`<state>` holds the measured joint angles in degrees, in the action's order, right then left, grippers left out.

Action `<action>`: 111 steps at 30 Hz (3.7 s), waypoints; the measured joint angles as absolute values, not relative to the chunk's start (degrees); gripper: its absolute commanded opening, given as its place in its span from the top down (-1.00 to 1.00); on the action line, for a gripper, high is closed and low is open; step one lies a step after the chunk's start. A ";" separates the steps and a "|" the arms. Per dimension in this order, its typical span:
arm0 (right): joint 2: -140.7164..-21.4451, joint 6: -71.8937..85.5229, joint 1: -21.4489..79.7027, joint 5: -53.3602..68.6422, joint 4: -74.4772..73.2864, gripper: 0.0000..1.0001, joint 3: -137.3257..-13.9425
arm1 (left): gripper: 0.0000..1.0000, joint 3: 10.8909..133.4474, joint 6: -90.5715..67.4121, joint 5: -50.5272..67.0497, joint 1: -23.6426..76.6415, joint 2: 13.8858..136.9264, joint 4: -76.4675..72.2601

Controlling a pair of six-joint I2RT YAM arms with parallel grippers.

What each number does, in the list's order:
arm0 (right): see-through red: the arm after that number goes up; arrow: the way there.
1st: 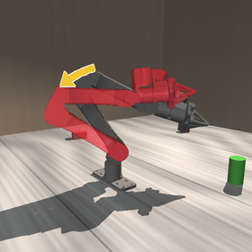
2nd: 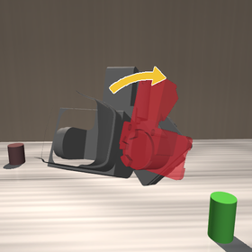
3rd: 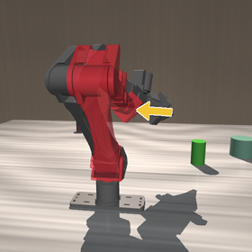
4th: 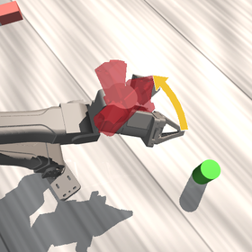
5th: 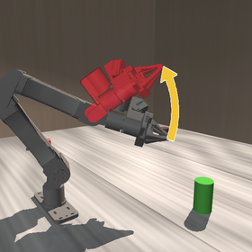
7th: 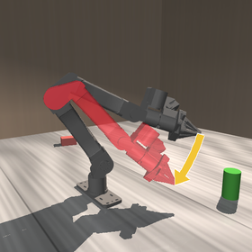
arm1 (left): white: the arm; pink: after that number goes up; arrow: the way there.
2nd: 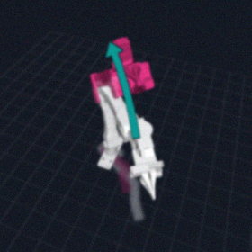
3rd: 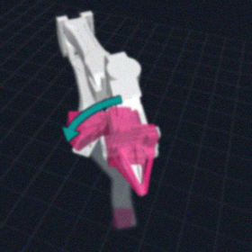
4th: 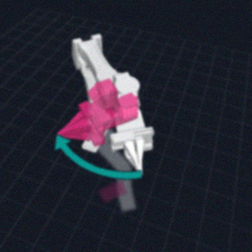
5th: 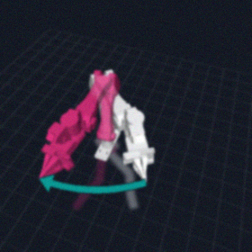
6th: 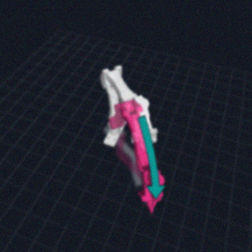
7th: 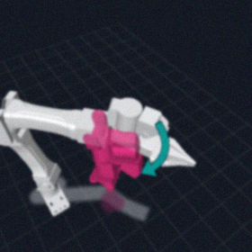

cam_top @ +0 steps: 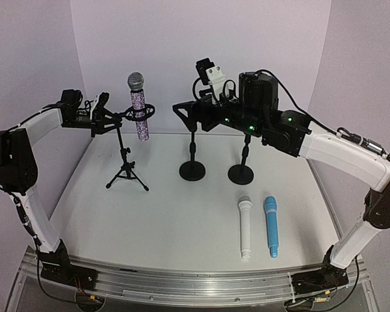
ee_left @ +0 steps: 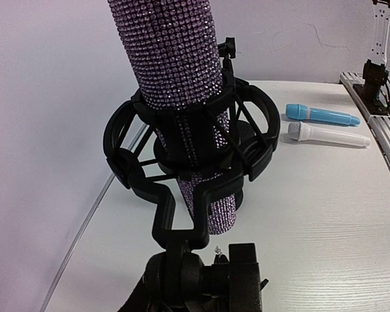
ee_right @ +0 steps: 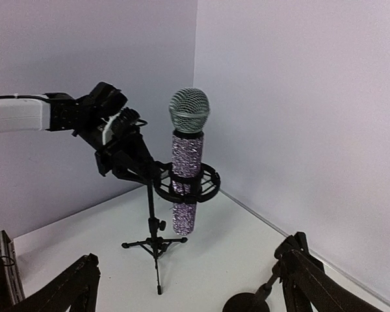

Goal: Attach the microphones to the stand

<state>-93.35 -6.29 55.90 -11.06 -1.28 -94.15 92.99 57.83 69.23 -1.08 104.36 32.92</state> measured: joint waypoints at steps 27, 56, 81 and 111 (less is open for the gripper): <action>-103.51 5.84 46.83 -13.56 6.57 -0.40 -83.55 | -0.99 84.98 58.31 63.41 -2.11 100.75 27.24; -132.98 2.38 43.42 -21.86 52.94 0.10 -88.66 | -0.99 69.51 39.54 65.88 -4.45 83.50 17.52; -125.42 -1.25 47.16 -18.77 53.17 1.00 -76.35 | -0.95 68.54 35.54 67.41 -4.45 82.31 13.04; -116.05 -2.29 68.95 -33.72 65.98 -0.19 -55.55 | -0.94 65.02 31.57 64.86 4.35 76.90 8.89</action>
<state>-116.05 -2.29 68.95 -33.72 65.98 -55.55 65.02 31.57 64.86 4.35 76.90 8.89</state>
